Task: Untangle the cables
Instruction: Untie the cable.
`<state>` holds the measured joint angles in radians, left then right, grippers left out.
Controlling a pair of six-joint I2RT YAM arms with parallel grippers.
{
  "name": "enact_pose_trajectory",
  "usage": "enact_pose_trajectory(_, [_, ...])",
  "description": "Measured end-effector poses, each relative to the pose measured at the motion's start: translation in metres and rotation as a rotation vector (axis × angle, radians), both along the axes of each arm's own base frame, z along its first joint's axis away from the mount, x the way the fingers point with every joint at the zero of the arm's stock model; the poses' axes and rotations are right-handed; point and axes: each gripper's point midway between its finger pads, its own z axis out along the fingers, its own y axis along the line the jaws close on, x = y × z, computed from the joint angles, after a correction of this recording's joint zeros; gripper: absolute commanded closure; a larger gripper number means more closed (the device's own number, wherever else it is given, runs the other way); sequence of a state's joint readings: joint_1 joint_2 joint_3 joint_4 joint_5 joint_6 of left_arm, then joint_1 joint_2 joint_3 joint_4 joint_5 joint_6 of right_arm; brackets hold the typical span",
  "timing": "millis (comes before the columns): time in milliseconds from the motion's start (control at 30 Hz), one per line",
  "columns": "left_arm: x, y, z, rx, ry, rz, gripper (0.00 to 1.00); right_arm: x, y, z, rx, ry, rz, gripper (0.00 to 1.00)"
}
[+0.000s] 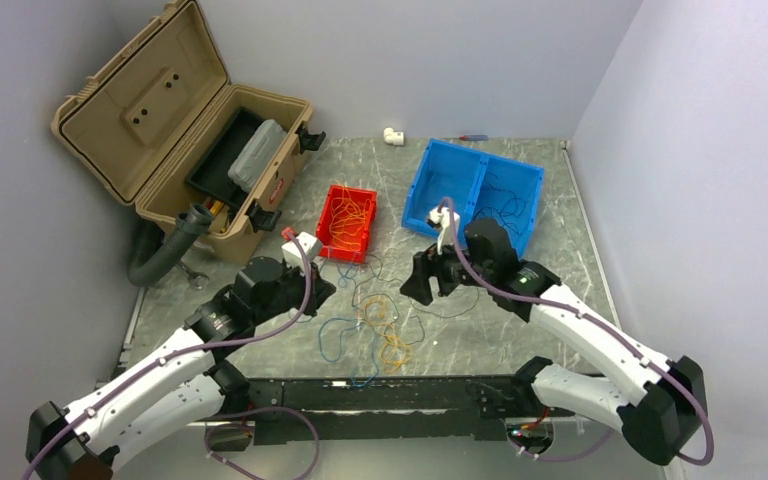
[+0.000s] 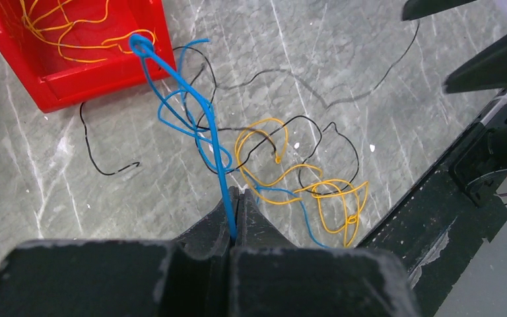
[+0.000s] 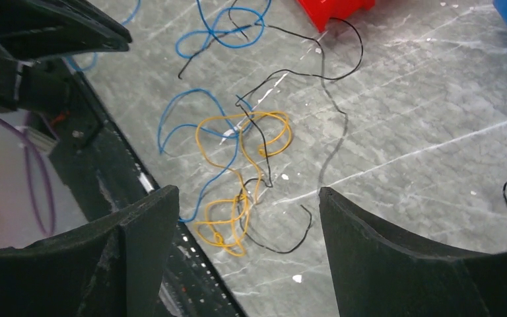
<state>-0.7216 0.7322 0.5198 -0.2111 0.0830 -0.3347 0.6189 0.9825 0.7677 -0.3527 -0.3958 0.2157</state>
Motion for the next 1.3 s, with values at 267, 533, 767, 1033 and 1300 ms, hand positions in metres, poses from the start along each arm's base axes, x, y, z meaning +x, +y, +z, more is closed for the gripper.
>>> enact_pose_trajectory(267, [-0.005,0.002,0.012,-0.005,-0.007,-0.008,1.00,0.022,0.024,0.009,0.033,-0.208,0.045,0.18])
enact_pose_trajectory(533, [-0.010,-0.002,0.047,-0.015,-0.041,-0.056,1.00,0.034,0.033,-0.003,0.023,-0.347,0.090,0.16])
enact_pose_trajectory(767, [-0.019,-0.005,0.081,-0.031,-0.085,-0.123,1.00,0.029,0.052,-0.007,-0.003,-0.474,0.220,0.18])
enact_pose_trajectory(1033, [-0.031,-0.009,0.102,-0.033,-0.105,-0.207,1.00,0.022,0.071,-0.012,0.039,-0.568,0.314,0.19])
enact_pose_trajectory(1300, [-0.044,-0.013,0.128,-0.059,-0.141,-0.280,1.00,0.021,0.092,-0.005,0.089,-0.674,0.362,0.20])
